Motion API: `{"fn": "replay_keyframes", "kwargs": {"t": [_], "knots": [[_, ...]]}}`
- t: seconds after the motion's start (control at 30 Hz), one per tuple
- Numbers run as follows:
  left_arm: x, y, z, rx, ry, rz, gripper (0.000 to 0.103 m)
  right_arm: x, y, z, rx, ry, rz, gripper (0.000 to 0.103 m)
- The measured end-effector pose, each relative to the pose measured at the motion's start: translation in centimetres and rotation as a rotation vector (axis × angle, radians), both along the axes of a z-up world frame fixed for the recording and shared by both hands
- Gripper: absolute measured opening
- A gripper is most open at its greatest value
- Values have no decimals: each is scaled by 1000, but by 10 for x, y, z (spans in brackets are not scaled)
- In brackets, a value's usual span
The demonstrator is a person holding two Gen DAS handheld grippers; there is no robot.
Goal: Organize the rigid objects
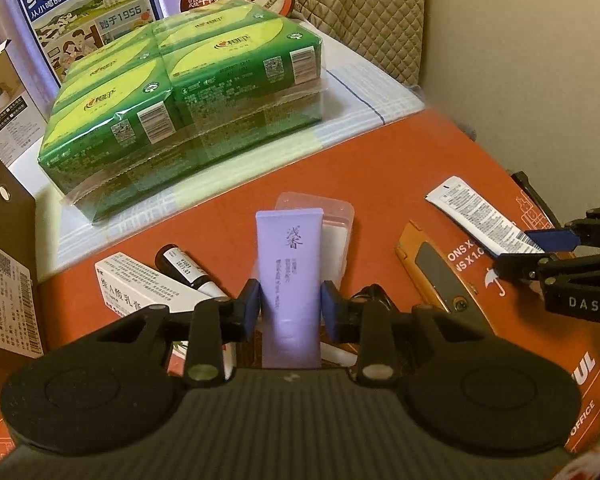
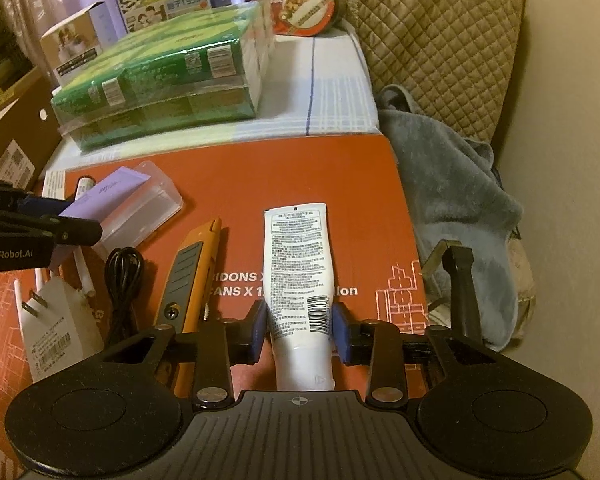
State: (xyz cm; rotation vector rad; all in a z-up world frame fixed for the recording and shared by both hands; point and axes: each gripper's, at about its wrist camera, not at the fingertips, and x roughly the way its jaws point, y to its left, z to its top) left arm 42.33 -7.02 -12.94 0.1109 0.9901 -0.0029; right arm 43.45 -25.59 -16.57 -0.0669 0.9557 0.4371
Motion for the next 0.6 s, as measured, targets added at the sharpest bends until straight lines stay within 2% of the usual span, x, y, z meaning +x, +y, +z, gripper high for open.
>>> {"fn": "replay_keyframes", "kwargs": {"t": [0.27,0.6], "knots": [[-11,6,15,-29,-33,9,28,-3,-5,24,88,-4,-25,31],[-38,23,48,-71,-105,30,28,-16,21,54,170,-18,23,31]]}}
